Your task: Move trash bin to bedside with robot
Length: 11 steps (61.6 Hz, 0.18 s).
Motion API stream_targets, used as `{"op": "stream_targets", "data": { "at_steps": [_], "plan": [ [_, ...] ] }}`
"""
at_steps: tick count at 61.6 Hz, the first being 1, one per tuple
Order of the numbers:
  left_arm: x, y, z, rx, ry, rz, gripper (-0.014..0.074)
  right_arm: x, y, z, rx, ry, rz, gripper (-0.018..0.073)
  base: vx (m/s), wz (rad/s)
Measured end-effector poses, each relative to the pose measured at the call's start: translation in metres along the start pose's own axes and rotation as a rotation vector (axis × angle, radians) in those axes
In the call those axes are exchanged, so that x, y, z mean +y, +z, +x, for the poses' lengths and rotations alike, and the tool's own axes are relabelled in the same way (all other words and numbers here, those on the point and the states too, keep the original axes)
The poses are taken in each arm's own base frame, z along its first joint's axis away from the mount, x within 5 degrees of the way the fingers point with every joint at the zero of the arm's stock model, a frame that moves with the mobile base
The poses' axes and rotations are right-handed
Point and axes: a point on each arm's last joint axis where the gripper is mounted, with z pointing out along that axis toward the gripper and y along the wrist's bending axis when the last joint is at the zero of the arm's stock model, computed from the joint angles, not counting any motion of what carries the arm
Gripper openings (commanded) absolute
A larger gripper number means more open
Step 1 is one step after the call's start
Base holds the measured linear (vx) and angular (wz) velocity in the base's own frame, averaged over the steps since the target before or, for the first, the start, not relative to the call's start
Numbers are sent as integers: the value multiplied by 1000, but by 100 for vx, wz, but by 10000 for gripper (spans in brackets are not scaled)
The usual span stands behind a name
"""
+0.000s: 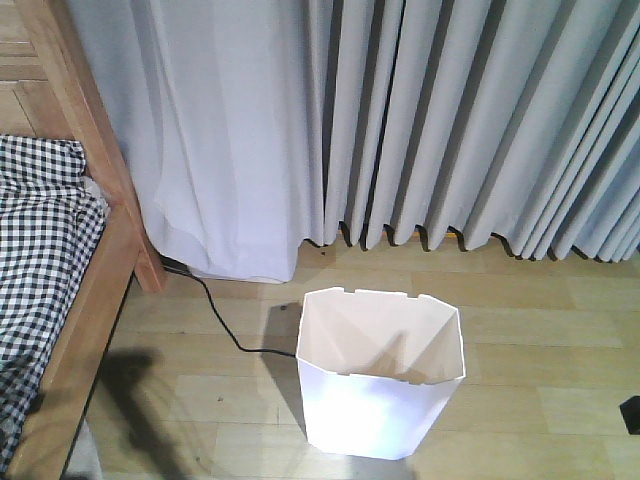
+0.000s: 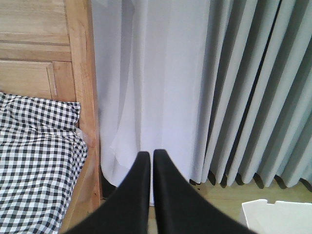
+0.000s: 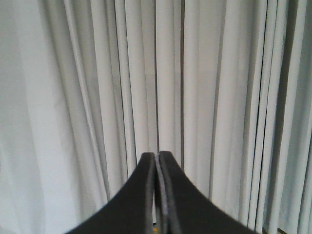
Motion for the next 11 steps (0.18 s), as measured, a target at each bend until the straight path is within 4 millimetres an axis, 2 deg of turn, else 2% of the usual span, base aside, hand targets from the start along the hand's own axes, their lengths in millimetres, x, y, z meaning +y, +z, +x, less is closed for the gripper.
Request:
{"op": "stream_targets", "data": {
  "at_steps": [11],
  "plan": [
    [0,0,0,0,0,0,-6,0,0,0,0,0,0,-9,0,0]
  ]
}}
